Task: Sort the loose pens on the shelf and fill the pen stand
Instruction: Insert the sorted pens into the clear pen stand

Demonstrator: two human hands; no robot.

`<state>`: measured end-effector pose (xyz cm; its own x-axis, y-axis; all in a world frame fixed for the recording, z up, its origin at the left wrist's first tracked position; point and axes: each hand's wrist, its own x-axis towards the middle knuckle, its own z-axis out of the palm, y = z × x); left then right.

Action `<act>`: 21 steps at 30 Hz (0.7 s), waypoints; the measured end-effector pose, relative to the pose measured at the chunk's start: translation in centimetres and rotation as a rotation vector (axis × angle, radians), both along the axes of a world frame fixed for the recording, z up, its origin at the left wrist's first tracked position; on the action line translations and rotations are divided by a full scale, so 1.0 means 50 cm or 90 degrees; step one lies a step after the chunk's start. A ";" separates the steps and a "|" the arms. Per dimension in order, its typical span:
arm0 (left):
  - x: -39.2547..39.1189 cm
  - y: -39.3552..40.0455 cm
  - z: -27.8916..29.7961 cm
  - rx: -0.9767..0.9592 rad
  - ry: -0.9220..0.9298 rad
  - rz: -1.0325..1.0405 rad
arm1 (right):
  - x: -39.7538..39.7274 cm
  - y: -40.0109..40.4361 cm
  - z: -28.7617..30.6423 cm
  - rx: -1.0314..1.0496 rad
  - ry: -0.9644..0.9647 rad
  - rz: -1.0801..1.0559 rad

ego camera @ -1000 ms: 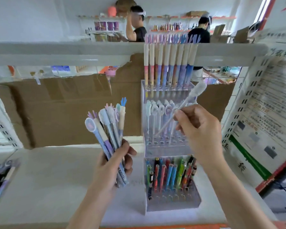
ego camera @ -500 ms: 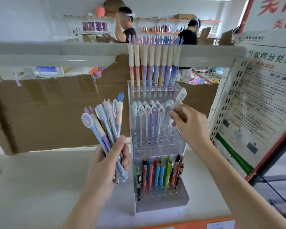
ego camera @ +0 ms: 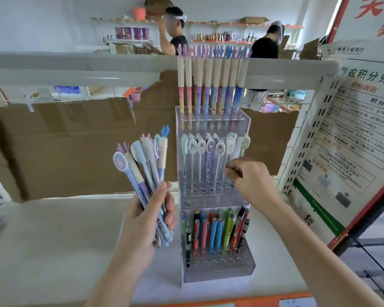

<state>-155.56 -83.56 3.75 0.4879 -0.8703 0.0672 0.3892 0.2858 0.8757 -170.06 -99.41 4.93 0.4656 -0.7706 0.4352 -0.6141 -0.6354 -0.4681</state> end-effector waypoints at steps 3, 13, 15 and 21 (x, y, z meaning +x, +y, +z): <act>-0.003 0.001 -0.001 0.006 0.004 0.006 | -0.003 0.002 -0.002 0.002 -0.018 -0.005; -0.010 0.009 -0.004 0.029 0.004 -0.022 | 0.005 0.128 0.034 0.136 -0.223 0.102; -0.018 0.007 -0.002 0.030 -0.030 -0.023 | 0.029 0.162 0.047 0.198 -0.224 0.189; -0.025 0.007 0.004 0.017 -0.091 0.013 | 0.069 0.179 0.057 0.282 -0.230 0.243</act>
